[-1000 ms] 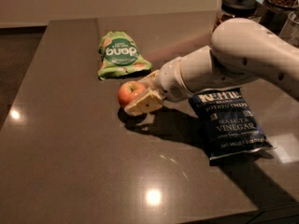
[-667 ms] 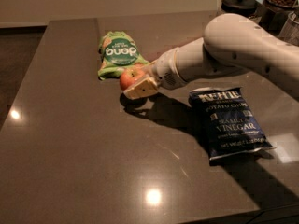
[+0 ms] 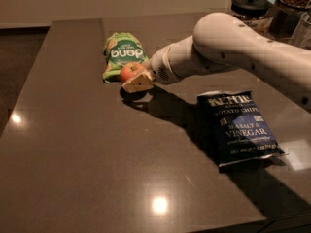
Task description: Move apple near green rice chip bag
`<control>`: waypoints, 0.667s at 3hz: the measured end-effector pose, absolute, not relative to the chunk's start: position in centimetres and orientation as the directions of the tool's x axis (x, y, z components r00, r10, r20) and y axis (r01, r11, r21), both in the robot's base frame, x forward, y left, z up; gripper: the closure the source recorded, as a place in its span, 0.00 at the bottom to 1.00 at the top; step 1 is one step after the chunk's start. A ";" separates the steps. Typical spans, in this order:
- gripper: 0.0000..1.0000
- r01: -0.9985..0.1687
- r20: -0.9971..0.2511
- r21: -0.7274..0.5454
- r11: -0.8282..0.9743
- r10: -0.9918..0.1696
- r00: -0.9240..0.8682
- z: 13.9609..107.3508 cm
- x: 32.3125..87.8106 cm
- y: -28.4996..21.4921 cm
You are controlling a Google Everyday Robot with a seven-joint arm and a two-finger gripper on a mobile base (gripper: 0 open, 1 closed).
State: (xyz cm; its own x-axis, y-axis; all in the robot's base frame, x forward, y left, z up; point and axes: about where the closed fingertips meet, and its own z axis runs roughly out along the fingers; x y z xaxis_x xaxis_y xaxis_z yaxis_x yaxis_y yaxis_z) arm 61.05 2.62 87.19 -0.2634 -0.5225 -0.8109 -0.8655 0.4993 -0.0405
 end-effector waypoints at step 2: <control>0.28 -0.865 -0.807 -0.039 0.500 -0.527 -0.268 86.6 61.7 3.5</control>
Offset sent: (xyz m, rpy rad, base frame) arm 0.0067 0.0051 -0.0053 -0.0045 0.0042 -0.0063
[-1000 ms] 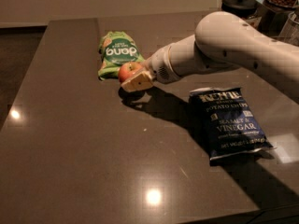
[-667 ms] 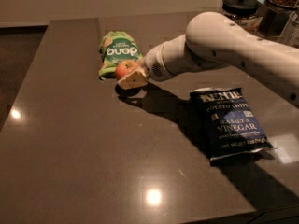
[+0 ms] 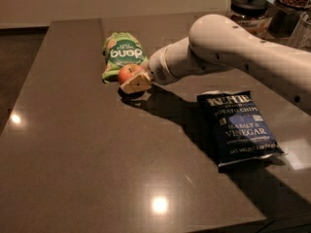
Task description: Move apple near green rice chip bag
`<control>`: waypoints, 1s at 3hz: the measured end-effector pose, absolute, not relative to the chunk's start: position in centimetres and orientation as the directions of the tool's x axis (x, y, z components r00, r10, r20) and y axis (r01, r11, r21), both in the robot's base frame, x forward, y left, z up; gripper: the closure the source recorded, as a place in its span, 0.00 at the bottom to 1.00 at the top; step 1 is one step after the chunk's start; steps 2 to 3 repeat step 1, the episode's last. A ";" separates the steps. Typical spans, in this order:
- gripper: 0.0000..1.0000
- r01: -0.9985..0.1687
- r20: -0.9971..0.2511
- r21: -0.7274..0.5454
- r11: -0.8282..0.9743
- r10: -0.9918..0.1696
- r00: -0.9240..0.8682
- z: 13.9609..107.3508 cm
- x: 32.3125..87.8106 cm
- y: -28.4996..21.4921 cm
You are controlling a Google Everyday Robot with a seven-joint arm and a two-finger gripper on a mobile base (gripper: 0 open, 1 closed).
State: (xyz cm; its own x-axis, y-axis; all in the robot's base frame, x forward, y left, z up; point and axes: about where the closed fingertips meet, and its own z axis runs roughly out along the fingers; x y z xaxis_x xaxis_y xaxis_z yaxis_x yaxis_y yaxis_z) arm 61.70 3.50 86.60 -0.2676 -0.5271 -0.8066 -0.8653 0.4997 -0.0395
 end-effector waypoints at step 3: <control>0.00 -0.867 -0.807 -0.040 0.496 -0.528 -0.265 86.6 61.6 3.7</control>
Offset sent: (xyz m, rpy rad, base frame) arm 0.0000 0.0000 0.0000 0.0000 0.0000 0.0000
